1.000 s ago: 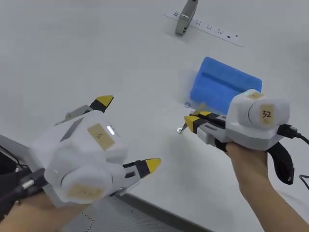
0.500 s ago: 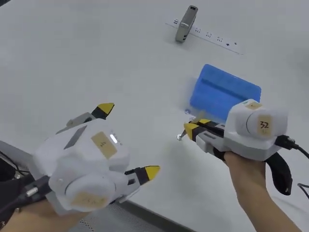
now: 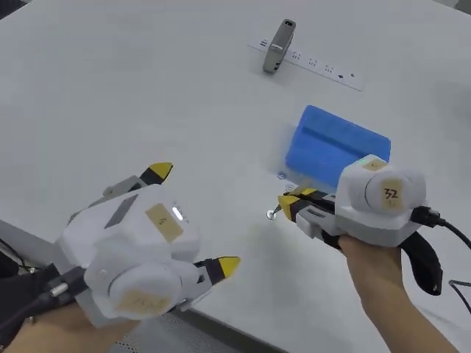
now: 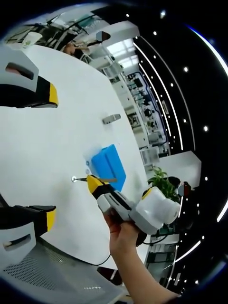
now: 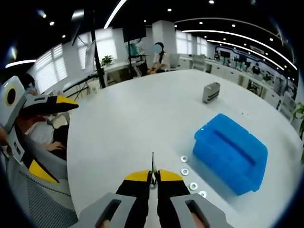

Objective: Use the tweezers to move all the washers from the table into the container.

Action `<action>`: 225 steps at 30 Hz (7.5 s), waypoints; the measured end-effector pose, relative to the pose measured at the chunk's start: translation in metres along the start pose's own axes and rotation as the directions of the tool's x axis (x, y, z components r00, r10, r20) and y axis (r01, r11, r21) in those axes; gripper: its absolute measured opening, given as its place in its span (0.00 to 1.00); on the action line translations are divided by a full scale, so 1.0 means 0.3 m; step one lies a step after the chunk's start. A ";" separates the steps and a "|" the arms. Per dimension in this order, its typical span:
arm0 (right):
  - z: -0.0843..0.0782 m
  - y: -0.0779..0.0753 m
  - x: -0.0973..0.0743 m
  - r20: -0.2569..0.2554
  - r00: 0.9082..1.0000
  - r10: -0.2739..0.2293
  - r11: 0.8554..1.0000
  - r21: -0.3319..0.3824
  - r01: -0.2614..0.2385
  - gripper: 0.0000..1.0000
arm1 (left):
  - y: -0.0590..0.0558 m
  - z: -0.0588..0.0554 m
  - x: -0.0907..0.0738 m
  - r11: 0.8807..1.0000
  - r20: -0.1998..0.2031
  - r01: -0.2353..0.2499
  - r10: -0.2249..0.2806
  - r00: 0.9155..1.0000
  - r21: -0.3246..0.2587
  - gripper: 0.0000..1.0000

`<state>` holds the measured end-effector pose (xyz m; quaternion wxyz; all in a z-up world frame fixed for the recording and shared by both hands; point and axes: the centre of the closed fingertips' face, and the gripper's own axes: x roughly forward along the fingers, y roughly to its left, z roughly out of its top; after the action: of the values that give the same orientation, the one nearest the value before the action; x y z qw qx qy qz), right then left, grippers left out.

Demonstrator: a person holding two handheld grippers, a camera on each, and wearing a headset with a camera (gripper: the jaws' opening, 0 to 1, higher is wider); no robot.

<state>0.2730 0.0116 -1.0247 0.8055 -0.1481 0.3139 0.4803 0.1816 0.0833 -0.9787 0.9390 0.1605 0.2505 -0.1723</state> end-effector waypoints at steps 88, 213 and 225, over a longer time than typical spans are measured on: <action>0.133 -0.047 -0.152 -0.021 0.999 -0.025 0.996 -0.084 0.023 0.02 | 0.013 -0.001 0.002 1.000 0.001 -0.024 0.024 1.000 0.000 0.98; 0.301 -0.269 -0.022 0.102 0.989 -0.106 0.989 0.110 0.095 0.03 | 0.029 -0.032 0.013 0.998 -0.042 -0.031 0.029 0.999 -0.058 0.96; 0.191 -0.206 0.028 0.055 0.997 -0.062 0.984 0.168 0.052 0.03 | 0.026 -0.039 0.016 0.998 -0.056 -0.028 0.025 0.998 -0.053 0.96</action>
<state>0.3503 0.0178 -0.9905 0.8375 -0.0747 0.3244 0.4334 0.1839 0.0936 -0.9892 0.9380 0.1431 0.2785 -0.1483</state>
